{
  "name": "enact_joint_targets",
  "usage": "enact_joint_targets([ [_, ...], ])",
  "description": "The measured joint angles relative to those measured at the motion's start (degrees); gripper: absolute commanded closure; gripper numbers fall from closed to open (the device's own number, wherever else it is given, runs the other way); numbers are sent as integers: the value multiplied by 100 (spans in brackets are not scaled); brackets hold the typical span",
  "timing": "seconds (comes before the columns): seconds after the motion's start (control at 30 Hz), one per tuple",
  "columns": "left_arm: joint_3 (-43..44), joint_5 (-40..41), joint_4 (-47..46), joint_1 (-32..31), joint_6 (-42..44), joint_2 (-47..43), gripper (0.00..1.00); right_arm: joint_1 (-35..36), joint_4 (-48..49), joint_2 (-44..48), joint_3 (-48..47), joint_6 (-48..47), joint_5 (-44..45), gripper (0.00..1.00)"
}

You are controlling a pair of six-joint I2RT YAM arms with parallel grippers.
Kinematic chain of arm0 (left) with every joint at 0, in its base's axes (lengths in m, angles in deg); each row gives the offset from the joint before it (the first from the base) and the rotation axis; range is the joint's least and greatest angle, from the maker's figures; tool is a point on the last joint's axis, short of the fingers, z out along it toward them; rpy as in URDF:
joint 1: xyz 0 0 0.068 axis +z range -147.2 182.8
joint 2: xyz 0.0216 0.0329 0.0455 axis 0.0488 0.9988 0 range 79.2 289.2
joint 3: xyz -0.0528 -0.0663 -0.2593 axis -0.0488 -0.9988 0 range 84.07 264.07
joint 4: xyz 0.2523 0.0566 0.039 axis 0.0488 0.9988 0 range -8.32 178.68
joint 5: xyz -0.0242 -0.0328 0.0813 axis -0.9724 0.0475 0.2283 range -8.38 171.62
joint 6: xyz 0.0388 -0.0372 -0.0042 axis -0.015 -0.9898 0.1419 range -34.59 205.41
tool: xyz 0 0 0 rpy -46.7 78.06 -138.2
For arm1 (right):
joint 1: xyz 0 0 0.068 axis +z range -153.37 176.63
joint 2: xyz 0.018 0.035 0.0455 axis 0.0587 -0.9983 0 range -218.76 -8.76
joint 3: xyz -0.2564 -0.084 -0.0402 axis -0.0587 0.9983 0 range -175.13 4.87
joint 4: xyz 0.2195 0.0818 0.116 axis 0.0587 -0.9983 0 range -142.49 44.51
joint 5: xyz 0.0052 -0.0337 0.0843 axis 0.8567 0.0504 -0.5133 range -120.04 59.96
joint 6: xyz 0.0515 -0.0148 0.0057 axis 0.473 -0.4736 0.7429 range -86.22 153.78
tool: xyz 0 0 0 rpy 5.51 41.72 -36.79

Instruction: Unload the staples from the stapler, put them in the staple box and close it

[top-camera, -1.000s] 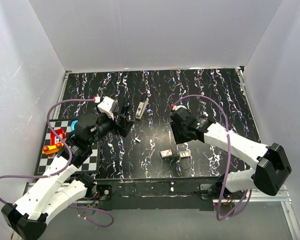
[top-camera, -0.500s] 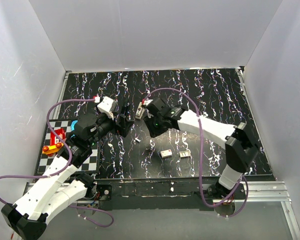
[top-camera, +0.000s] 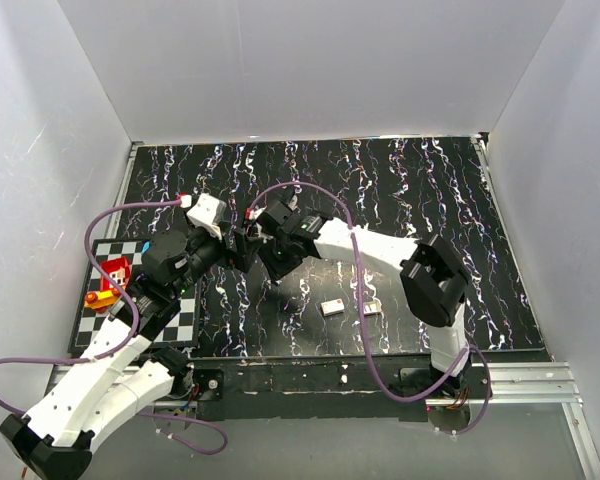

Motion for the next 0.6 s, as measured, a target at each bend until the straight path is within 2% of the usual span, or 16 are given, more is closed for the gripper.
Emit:
enact_joint_targets([
  [0.6,0,127,0,0,-2,-13,15,142,4,-632,-341,-20,-162,57],
])
